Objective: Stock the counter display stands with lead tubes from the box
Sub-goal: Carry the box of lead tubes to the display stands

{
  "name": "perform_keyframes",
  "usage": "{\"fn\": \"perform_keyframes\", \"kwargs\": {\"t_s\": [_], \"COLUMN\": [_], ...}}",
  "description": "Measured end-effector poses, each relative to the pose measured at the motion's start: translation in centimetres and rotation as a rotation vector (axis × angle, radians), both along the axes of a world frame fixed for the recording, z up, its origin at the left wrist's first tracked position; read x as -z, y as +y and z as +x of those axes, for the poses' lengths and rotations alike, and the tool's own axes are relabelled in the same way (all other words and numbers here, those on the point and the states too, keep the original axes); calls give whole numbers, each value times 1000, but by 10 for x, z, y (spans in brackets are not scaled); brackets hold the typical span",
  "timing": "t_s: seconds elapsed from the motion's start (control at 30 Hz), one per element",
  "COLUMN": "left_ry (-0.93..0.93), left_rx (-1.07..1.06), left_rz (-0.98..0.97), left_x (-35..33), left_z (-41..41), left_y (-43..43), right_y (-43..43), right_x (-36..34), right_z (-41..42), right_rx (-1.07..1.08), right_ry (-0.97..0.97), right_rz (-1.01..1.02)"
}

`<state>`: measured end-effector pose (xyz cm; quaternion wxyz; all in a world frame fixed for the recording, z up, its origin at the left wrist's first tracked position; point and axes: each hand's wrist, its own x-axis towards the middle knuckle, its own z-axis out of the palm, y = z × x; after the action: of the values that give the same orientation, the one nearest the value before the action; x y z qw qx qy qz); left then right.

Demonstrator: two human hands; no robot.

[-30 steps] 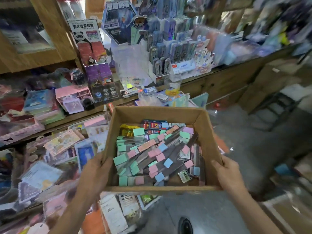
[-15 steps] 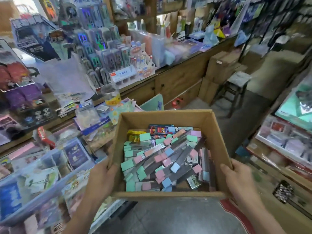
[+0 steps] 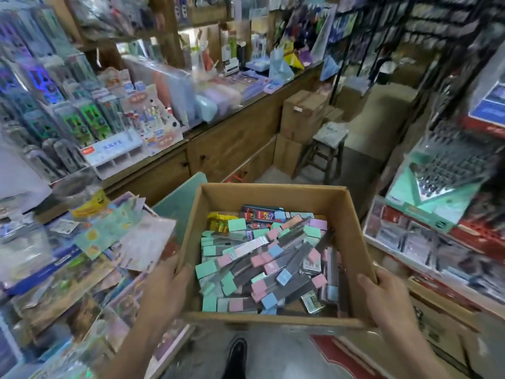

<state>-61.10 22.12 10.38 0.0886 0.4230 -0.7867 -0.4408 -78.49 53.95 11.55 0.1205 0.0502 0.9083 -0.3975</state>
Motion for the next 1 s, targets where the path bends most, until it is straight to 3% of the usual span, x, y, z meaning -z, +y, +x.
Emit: {"fn": "perform_keyframes", "kwargs": {"t_s": [0.17, 0.4, 0.63, 1.0], "left_ry": [8, 33, -1, -31], "left_rx": [61, 195, 216, 163], "left_rz": [71, -1, 14, -1], "left_x": [3, -11, 0, -17], "left_z": [-102, -235, -359, -556], "left_y": [-36, -86, -105, -108], "right_y": [-25, -55, -73, -87], "right_x": [4, -4, 8, 8], "right_z": [-74, -174, -288, -509], "right_rx": [102, 227, 210, 189], "right_ry": [8, 20, 43, -12], "right_rz": [12, 7, 59, -26]}}
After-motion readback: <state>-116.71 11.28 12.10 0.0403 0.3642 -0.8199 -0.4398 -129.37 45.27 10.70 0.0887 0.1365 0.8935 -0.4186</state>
